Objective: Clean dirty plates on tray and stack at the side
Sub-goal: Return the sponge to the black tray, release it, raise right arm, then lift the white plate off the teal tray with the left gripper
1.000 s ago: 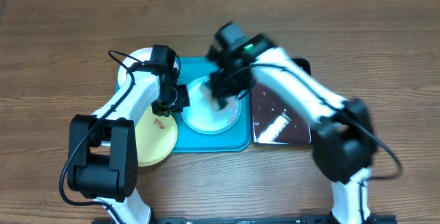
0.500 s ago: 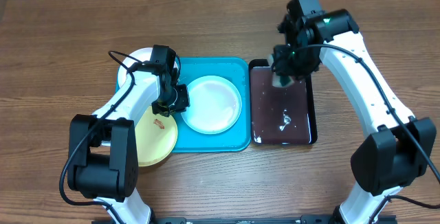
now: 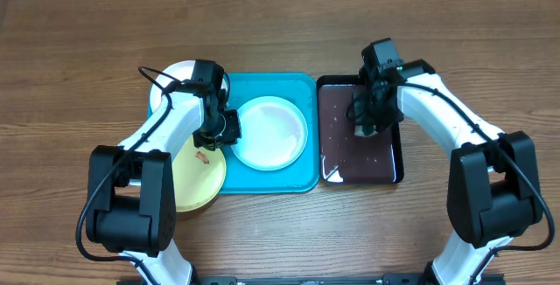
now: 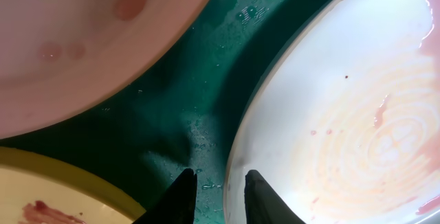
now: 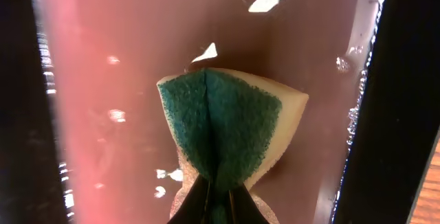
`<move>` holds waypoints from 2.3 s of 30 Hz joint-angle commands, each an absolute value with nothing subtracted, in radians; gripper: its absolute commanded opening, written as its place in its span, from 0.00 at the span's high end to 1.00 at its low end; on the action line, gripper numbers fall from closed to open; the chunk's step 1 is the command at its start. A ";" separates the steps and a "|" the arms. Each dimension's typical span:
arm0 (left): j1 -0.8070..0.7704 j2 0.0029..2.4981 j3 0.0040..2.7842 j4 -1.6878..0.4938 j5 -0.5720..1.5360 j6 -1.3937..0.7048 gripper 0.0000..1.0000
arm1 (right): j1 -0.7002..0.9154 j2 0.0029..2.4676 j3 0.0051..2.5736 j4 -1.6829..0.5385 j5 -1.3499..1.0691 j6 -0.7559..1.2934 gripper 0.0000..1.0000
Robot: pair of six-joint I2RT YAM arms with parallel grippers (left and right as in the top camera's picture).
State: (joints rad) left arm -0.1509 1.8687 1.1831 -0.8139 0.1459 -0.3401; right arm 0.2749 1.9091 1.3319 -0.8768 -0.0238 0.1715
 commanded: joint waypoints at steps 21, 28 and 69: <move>-0.159 1.887 1.133 -0.776 0.148 -0.353 0.85 | 0.065 1.909 1.553 -0.962 -0.132 0.213 0.30; -0.159 1.887 1.138 -0.771 0.152 -0.363 0.96 | -0.019 1.909 1.552 -0.978 -0.133 0.213 0.00; -0.396 1.783 1.620 -1.038 -0.171 -0.323 0.96 | -0.039 1.909 1.552 -0.975 -0.133 0.213 0.00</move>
